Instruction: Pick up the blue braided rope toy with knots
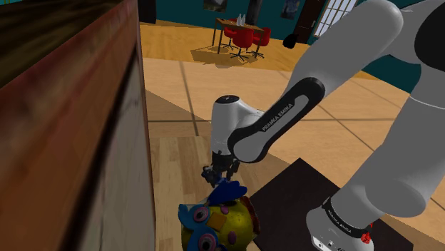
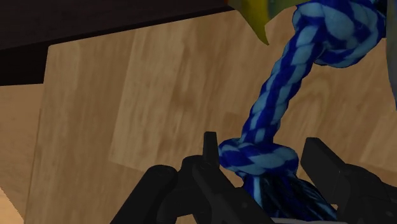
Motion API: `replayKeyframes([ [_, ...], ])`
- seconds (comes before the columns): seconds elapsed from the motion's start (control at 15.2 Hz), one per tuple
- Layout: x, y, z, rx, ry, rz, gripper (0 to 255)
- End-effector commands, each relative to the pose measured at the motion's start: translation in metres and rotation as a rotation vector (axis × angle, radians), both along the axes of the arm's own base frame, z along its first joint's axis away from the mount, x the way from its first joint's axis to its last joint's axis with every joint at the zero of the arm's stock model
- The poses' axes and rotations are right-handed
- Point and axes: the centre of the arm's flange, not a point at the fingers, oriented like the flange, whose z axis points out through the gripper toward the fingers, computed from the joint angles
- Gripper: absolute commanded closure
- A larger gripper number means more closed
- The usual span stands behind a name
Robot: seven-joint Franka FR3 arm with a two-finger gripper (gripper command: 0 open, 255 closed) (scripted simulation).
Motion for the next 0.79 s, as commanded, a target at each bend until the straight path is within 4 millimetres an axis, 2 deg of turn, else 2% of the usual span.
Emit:
replayKeyframes([
  [0.0, 0.000, 0.001, 0.010, 0.000, 0.000, 0.000, 255],
  [0.59, 0.000, 0.001, 0.057, 0.000, 0.000, 0.000, 255],
  [0.73, -0.001, 0.001, 0.058, 0.000, 0.000, 0.000, 255],
])
